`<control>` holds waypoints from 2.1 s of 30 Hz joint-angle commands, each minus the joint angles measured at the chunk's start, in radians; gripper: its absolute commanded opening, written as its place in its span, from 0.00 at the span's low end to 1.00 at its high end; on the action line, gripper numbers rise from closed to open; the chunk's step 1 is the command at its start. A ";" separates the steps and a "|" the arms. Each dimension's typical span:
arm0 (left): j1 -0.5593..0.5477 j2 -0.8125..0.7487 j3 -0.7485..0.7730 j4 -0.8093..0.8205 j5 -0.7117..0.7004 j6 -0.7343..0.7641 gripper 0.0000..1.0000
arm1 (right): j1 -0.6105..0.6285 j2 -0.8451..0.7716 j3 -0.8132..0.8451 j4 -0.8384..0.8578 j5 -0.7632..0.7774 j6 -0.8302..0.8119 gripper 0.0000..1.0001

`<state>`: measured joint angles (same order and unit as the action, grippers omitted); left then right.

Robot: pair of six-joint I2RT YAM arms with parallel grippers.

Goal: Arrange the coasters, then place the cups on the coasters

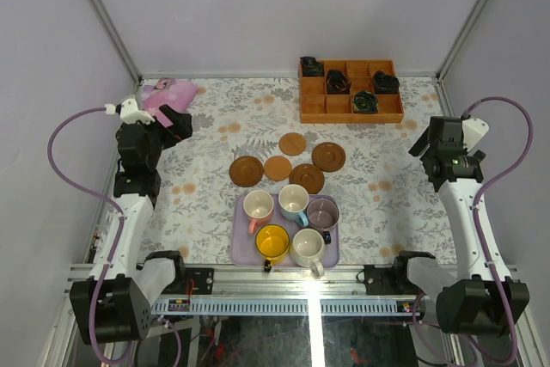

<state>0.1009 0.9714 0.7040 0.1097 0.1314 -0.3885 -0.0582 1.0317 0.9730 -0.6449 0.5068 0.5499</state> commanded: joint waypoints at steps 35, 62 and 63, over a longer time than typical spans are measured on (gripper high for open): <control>-0.190 0.141 -0.019 -0.043 0.010 0.073 1.00 | 0.337 0.296 0.080 0.251 -0.414 -0.096 0.34; -0.355 0.571 0.072 0.084 0.106 0.055 0.05 | 0.408 0.824 0.317 0.389 -0.635 -0.195 0.00; -0.362 0.583 0.079 0.084 0.117 0.053 0.04 | 0.409 0.835 0.328 0.385 -0.640 -0.195 0.00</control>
<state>-0.2375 1.5246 0.7357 0.1268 0.1932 -0.3416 0.3450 1.8397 1.2259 -0.2710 -0.0994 0.3847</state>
